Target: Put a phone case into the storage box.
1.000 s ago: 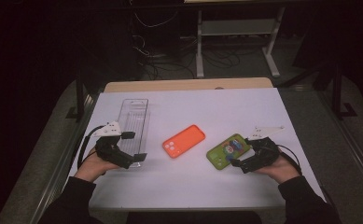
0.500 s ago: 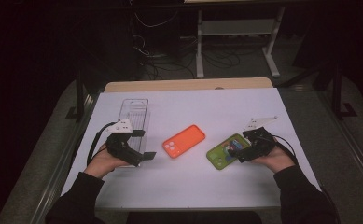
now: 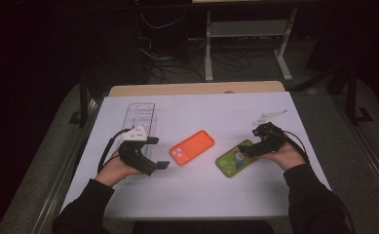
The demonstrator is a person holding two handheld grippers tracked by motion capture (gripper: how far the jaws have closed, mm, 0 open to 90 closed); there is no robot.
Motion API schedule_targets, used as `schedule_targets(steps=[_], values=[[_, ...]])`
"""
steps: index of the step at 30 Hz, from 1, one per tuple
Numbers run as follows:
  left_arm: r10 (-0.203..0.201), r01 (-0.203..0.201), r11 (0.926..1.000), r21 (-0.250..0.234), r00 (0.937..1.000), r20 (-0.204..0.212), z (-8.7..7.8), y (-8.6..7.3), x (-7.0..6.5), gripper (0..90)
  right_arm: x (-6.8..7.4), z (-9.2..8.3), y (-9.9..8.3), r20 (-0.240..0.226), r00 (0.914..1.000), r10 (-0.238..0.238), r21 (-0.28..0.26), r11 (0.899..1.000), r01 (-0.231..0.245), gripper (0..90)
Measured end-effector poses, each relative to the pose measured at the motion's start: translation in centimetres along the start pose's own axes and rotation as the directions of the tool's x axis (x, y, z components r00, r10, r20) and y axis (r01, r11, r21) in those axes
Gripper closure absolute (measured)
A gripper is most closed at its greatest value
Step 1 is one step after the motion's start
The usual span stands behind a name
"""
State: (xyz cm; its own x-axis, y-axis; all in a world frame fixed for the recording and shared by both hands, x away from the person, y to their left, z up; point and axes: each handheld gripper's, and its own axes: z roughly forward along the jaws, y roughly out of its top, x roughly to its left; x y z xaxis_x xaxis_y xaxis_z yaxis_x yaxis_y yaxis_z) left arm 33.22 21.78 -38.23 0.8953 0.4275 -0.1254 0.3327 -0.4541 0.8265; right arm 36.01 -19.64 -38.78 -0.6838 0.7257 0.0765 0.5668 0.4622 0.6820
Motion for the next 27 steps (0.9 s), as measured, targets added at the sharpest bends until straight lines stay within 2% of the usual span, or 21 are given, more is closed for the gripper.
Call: schedule_targets(steps=[4, 10, 11, 12, 14, 16, 18, 19, 21, 22, 23, 26, 27], values=[[0.016, -0.016, 0.9999, 0.004, 0.9999, 0.005, 0.1, 0.1, -0.1, 0.0, -0.5, 0.5, 0.6, 0.011, 0.9999, 0.012, 0.029, 1.000, -0.012, 17.0], [0.008, -0.008, 1.0000, -0.001, 0.9999, 0.006, 0.4, 0.1, 0.0, 0.0, -1.3, 1.8, 1.4, 0.014, 0.9998, 0.015, 0.061, 0.998, -0.016, 26.6], [0.011, -0.011, 0.9999, -0.001, 0.9999, 0.007, 0.4, 0.2, 0.0, 0.0, -1.4, 2.3, 1.6, 0.011, 0.9997, 0.024, 0.073, 0.997, -0.025, 32.1], [0.010, -0.010, 1.0000, -0.001, 0.9999, 0.007, 0.4, 0.2, 0.0, 0.0, -1.4, 2.3, 1.6, 0.011, 0.9997, 0.024, 0.073, 0.997, -0.025, 32.1], [0.007, -0.007, 1.0000, 0.000, 1.0000, 0.006, 0.4, 0.2, 0.0, 0.0, -1.5, 2.7, 1.9, 0.016, 0.9997, 0.021, 0.082, 0.996, -0.022, 38.5], [0.006, -0.006, 1.0000, 0.002, 1.0000, 0.003, 0.4, 0.2, 0.0, 0.0, -1.7, 3.1, 2.1, 0.037, 0.9989, 0.028, 0.101, 0.994, -0.031, 47.3], [0.008, -0.008, 0.9999, 0.007, 1.0000, 0.000, 0.4, 0.2, 0.0, 0.0, -2.0, 3.5, 2.3, 0.038, 0.9985, 0.039, 0.106, 0.993, -0.043, 55.9], [0.008, -0.008, 1.0000, 0.005, 1.0000, 0.001, 0.4, 0.2, 0.0, 0.0, -2.3, 4.1, 2.3, 0.042, 0.9983, 0.042, 0.132, 0.990, -0.047, 62.7], [0.006, -0.006, 1.0000, 0.005, 1.0000, 0.000, 0.4, 0.2, 0.0, 0.0, -2.3, 4.3, 2.3, 0.042, 0.9983, 0.042, 0.138, 0.989, -0.047, 65.8], [0.005, -0.005, 1.0000, 0.003, 1.0000, 0.000, 0.4, 0.2, 0.0, 0.0, -2.6, 4.7, 2.3, 0.039, 0.9982, 0.045, 0.148, 0.988, -0.051, 72.1], [0.005, -0.005, 1.0000, 0.003, 1.0000, 0.000, 0.4, 0.2, 0.0, 0.0, -2.6, 4.7, 2.3, 0.039, 0.9982, 0.045, 0.148, 0.988, -0.051, 72.1], [0.008, -0.008, 1.0000, 0.006, 1.0000, -0.001, 0.3, 0.2, -0.1, 0.0, -2.9, 5.5, 2.3, 0.039, 0.9982, 0.047, 0.160, 0.986, -0.052, 83.9], [0.004, -0.004, 1.0000, 0.006, 1.0000, -0.001, 0.3, 0.2, -0.2, 0.0, -2.9, 5.5, 2.3, 0.039, 0.9982, 0.047, 0.160, 0.986, -0.052, 83.9]])
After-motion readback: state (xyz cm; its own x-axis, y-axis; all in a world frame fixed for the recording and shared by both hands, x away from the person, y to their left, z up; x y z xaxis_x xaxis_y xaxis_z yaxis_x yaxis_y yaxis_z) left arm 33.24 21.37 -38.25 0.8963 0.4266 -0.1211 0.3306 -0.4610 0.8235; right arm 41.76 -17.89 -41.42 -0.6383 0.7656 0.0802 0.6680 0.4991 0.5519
